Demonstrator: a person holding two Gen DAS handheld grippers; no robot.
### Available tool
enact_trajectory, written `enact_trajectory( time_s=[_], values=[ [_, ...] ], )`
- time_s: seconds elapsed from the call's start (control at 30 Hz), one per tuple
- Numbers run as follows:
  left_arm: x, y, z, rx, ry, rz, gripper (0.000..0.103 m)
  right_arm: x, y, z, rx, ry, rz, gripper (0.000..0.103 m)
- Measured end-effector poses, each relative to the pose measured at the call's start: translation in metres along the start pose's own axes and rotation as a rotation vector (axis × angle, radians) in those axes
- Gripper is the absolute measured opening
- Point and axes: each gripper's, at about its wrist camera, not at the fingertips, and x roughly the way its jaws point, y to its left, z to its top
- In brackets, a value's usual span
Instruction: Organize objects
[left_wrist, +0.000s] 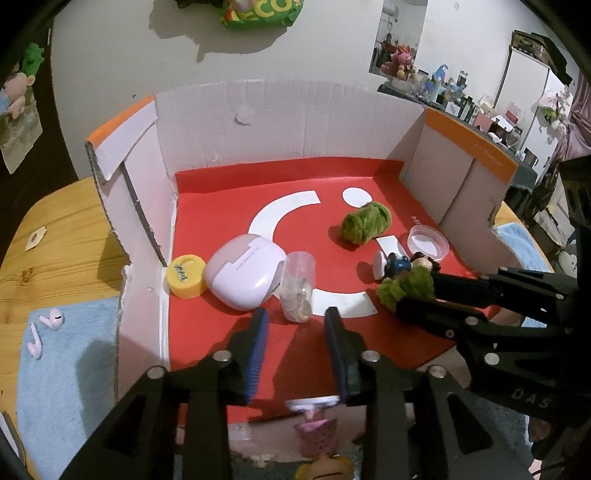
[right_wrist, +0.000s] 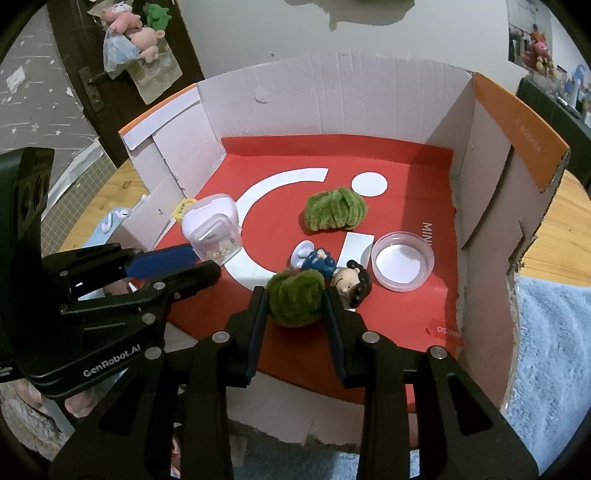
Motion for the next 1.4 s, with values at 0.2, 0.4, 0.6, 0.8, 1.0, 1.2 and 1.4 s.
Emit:
enact_trajectory(
  time_s=[0.2, 0.4, 0.6, 0.8, 1.0, 1.2, 1.4],
  values=[
    [-0.003, 0.0, -0.001, -0.004, -0.007, 0.005, 0.041, -0.005, 0.004, -0.001, -0.012, -0.011, -0.001, 0.052],
    [-0.006, 0.001, -0.002, -0.006, -0.009, 0.005, 0.041, -0.01, 0.005, -0.003, -0.01, -0.021, -0.003, 0.052],
    [-0.012, 0.0, -0.005, -0.009, -0.019, 0.009, 0.052, -0.018, 0.006, -0.005, -0.008, -0.035, -0.001, 0.052],
    [-0.019, -0.002, -0.009, -0.006, -0.026, 0.01, 0.053, -0.029, 0.009, -0.009, -0.011, -0.054, -0.001, 0.059],
    [-0.026, -0.001, -0.012, -0.015, -0.038, 0.012, 0.058, -0.038, 0.013, -0.014, -0.013, -0.069, -0.006, 0.06],
    [-0.033, -0.001, -0.016, -0.017, -0.047, 0.014, 0.058, -0.046, 0.016, -0.019, -0.012, -0.084, -0.011, 0.064],
    [-0.039, 0.001, -0.021, -0.026, -0.048, 0.009, 0.058, -0.054, 0.019, -0.024, -0.014, -0.095, -0.015, 0.064]
  ],
)
